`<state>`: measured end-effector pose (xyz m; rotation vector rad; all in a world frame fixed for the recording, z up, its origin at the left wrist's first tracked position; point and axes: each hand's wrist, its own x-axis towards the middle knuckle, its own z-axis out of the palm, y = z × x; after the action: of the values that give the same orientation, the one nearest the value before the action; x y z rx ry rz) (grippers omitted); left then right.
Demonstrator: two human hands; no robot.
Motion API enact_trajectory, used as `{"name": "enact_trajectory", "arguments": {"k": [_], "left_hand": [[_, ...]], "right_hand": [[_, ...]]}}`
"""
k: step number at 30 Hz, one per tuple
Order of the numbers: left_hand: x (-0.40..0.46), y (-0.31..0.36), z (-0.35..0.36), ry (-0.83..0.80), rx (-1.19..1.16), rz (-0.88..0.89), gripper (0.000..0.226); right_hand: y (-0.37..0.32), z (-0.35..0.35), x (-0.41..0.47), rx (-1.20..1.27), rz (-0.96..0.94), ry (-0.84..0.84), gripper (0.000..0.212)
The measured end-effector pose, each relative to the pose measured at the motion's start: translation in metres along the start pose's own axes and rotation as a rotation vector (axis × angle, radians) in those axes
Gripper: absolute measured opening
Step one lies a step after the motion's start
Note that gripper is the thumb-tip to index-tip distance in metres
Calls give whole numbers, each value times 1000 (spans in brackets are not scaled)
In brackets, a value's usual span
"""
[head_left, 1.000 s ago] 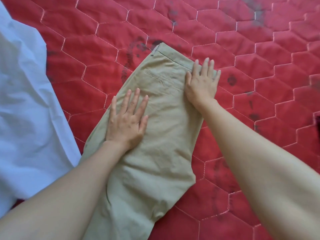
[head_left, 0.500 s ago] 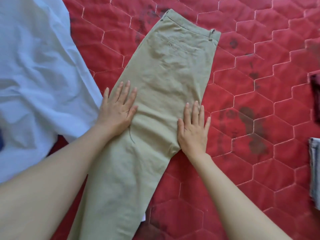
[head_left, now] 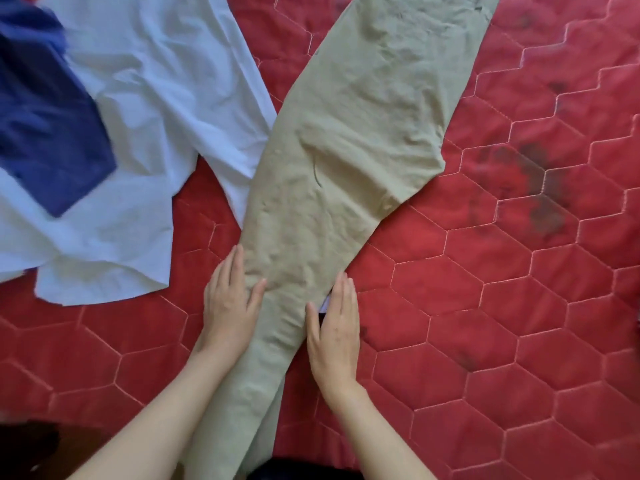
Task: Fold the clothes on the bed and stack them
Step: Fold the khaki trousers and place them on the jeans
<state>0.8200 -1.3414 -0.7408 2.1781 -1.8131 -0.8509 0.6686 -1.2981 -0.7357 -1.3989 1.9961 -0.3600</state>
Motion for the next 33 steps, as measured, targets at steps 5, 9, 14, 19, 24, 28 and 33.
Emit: {"name": "enact_trajectory", "arguments": {"k": [5, 9, 14, 19, 24, 28, 33], "left_hand": [[-14, 1, -5, 158, -44, -158, 42], [-30, -5, -9, 94, -126, -231, 36], [-57, -8, -20, 59, -24, -231, 31], [-84, 19, -36, 309, 20, -25, 21], [-96, 53, -22, 145, 1, 224, 40], [-95, 40, 11, -293, 211, 139, 55], [-99, 36, 34, -320, 261, 176, 67]], "right_hand": [[-13, 5, -30, 165, 86, 121, 63], [-17, 9, -35, 356, 265, -3, 57], [-24, 15, -60, 248, 254, -39, 23], [-30, -21, -76, 310, 177, 173, 15], [-1, -87, -72, 442, 189, 377, 12], [61, -138, -38, 325, 267, 507, 15], [146, -163, 2, 47, 476, 360, 31]]}}
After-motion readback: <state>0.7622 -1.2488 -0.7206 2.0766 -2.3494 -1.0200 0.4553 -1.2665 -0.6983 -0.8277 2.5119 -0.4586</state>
